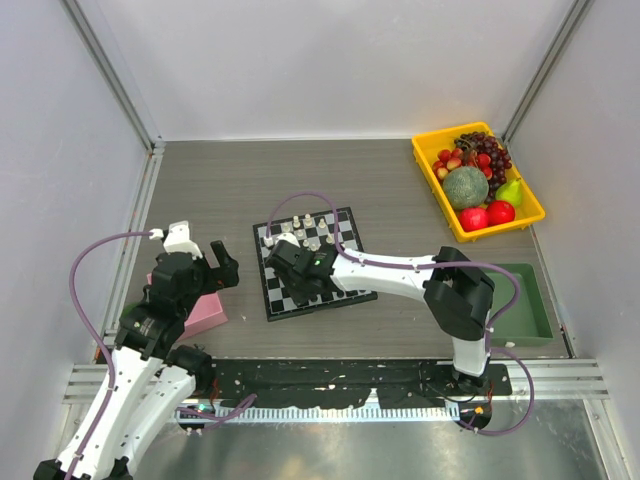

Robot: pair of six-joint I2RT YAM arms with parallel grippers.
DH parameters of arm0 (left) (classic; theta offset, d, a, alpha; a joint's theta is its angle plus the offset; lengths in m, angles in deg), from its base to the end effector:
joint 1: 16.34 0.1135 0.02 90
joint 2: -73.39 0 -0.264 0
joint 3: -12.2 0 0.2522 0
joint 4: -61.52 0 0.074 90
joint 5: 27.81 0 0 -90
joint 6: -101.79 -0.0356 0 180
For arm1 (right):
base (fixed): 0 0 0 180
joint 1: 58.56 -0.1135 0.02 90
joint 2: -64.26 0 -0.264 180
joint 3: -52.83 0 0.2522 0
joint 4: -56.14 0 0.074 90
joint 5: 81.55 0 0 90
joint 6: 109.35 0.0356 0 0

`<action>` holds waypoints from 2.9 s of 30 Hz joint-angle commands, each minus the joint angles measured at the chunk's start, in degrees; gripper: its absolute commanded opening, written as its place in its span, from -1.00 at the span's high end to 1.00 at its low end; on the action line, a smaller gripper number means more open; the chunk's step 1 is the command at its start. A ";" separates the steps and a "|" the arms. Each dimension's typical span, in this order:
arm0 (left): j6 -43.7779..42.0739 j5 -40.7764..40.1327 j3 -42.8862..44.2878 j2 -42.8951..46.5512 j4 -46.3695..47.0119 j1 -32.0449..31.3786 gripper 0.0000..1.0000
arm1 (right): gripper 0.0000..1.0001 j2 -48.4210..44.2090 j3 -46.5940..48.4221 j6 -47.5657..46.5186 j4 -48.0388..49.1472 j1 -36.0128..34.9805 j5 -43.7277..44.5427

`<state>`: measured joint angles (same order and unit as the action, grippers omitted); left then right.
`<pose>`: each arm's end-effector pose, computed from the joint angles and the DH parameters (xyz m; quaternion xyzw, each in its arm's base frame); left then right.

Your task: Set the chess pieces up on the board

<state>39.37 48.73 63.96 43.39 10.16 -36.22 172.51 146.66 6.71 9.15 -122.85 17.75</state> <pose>0.1157 -0.0330 0.2853 -0.1164 0.8524 -0.1083 0.4981 0.1783 0.3571 0.2056 -0.2974 0.9191 0.1192 0.2292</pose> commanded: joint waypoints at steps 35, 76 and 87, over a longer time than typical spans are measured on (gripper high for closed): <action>-0.50 0.71 1.03 -0.94 1.83 -0.07 -0.98 | 0.21 -3.31 5.87 -3.30 -1.57 0.13 0.37; -1.03 -1.40 -0.03 0.03 0.95 0.01 -0.98 | 0.35 10.93 16.61 -5.76 -3.24 3.56 -0.86; -0.94 -1.40 0.23 0.11 1.04 0.02 -0.98 | 0.83 7.25 13.89 -5.50 -3.15 3.21 -2.18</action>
<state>39.32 48.25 63.96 43.50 10.12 -36.22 183.90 160.98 1.53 5.87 -119.29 16.74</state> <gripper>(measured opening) 0.993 0.278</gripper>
